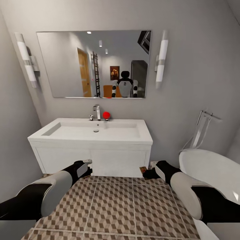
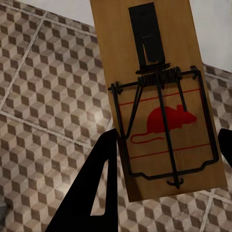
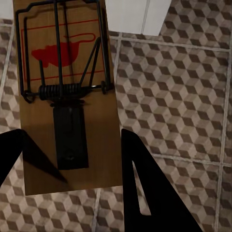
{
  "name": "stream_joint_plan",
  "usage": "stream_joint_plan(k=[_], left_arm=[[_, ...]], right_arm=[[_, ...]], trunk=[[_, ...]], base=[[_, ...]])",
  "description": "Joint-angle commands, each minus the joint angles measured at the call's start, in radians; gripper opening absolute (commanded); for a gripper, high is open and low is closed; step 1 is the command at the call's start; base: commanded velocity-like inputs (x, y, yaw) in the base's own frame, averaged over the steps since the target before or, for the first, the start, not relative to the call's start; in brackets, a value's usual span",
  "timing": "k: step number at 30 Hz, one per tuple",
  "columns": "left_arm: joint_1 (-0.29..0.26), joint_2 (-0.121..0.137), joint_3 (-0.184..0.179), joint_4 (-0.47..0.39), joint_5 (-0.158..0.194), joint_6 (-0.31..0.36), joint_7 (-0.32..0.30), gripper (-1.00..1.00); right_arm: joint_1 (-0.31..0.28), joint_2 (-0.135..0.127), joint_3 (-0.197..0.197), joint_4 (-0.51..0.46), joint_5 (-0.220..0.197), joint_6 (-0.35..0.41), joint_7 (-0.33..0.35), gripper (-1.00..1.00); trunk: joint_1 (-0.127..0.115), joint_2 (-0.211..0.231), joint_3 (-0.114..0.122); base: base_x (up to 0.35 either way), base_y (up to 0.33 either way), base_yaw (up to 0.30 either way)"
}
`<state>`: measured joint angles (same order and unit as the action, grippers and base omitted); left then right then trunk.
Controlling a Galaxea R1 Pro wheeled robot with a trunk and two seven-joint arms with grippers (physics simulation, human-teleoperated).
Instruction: Take the four mousetraps from the cabinet in the bathroom and place them on the bathroom floor. Make sure all four end up on the same floor surface, and ensure that at least two of them are either under or directly next to the same bathroom sink.
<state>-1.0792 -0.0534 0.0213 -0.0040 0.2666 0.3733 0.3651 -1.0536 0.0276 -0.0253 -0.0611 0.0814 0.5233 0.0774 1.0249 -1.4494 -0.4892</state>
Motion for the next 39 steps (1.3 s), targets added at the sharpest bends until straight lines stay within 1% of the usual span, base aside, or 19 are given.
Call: stream_joint_plan(k=[1,6,15,28,34,39], left_arm=[[-0.001,0.0,0.002,-0.001,0.002,0.004,0.008,-1.0],[-0.001,-0.001,0.002,-0.001,0.002,0.004,0.008,-1.0],[-0.001,-0.002,0.002,-0.001,0.001,0.004,0.008,-1.0],[-0.001,-0.026,0.002,-0.001,0.0,0.004,0.009,-1.0],[-0.001,-0.03,0.002,-0.001,0.0,0.005,0.009,-1.0],[-0.001,-0.031,0.002,-0.001,0.0,0.008,0.007,-1.0]], right_arm=[[0.0,0.0,-0.002,-0.002,0.006,0.006,0.001,-1.0],[0.0,0.001,-0.002,-0.002,0.006,0.007,0.001,-1.0],[0.0,0.001,-0.002,-0.002,0.006,0.006,0.0,-1.0],[0.0,0.0,-0.002,-0.002,0.007,0.006,0.0,-1.0],[0.0,0.001,-0.002,-0.002,0.008,0.006,0.001,-1.0],[0.0,0.001,-0.002,-0.002,0.008,0.006,0.001,-1.0]], trunk=[[0.0,-0.001,-0.001],[0.0,-0.001,-0.001],[0.0,-0.001,-0.001],[0.0,-0.001,-0.001],[0.0,-0.001,-0.001],[0.019,-0.036,-0.017]], base=[[0.042,0.0,0.0],[0.021,0.0,-0.022],[0.003,0.0,-0.097],[0.0,0.0,-0.009],[0.0,0.0,0.0],[0.0,0.0,0.0]])
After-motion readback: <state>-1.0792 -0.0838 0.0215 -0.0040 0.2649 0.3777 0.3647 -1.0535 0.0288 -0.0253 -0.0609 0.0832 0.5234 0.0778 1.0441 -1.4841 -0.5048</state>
